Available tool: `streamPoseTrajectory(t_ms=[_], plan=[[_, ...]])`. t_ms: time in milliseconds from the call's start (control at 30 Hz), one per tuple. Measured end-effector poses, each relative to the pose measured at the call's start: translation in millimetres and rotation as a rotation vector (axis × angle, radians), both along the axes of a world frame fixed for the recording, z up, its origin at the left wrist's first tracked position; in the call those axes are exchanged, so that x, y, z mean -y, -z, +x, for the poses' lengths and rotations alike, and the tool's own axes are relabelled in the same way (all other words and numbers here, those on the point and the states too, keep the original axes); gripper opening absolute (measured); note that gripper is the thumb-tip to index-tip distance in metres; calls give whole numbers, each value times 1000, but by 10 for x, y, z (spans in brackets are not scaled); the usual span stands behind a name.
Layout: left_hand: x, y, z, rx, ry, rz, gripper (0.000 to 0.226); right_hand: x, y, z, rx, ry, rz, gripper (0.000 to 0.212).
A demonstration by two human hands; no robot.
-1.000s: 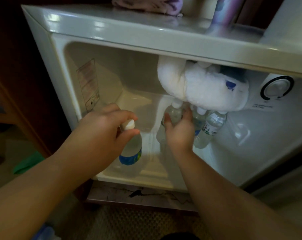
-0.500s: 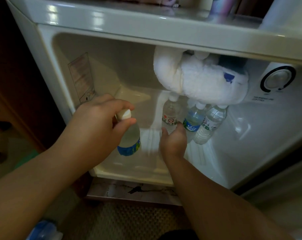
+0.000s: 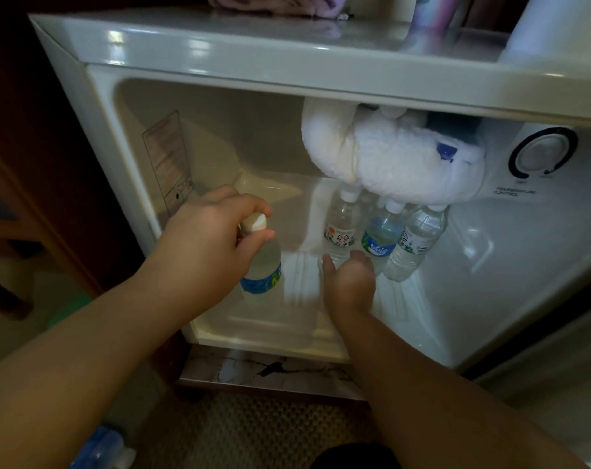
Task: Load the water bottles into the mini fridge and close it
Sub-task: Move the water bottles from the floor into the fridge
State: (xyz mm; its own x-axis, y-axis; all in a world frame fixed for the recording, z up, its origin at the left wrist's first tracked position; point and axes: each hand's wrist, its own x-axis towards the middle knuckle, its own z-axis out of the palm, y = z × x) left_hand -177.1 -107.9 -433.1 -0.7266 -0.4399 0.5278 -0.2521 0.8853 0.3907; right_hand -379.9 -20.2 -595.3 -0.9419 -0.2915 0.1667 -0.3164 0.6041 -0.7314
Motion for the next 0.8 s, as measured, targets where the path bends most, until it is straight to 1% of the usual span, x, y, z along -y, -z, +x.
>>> streamPoseTrajectory(t_ms=[200, 267, 300, 333, 400, 467, 500, 600, 800], plan=[[3, 52, -28, 20, 12, -1, 24, -118, 9, 64, -10, -61, 78, 54], [22, 75, -63, 25, 8, 3, 24, -176, 73, 158, -11, -83, 85, 50], [32, 85, -92, 28, 3, 3, 24, -209, 121, 207, -32, -101, 138, 48], [45, 91, -128, 31, -1, -4, 24, -249, 174, 249, -76, -125, 231, 45], [68, 99, -221, 31, 0, -26, 23, -359, 285, 288, -229, -202, 418, 38], [104, 111, -331, 25, -4, -34, 23, -467, 403, 262, -361, -304, 493, 37], [124, 123, -388, 27, -13, -32, 24, -505, 447, 245, -375, -340, 500, 39], [180, 203, -559, 52, -43, -26, 28, -511, 502, 213, -319, -350, 526, 48], [242, 423, -826, 74, -64, -24, 26, -472, 560, 233, -340, -349, 567, 55]])
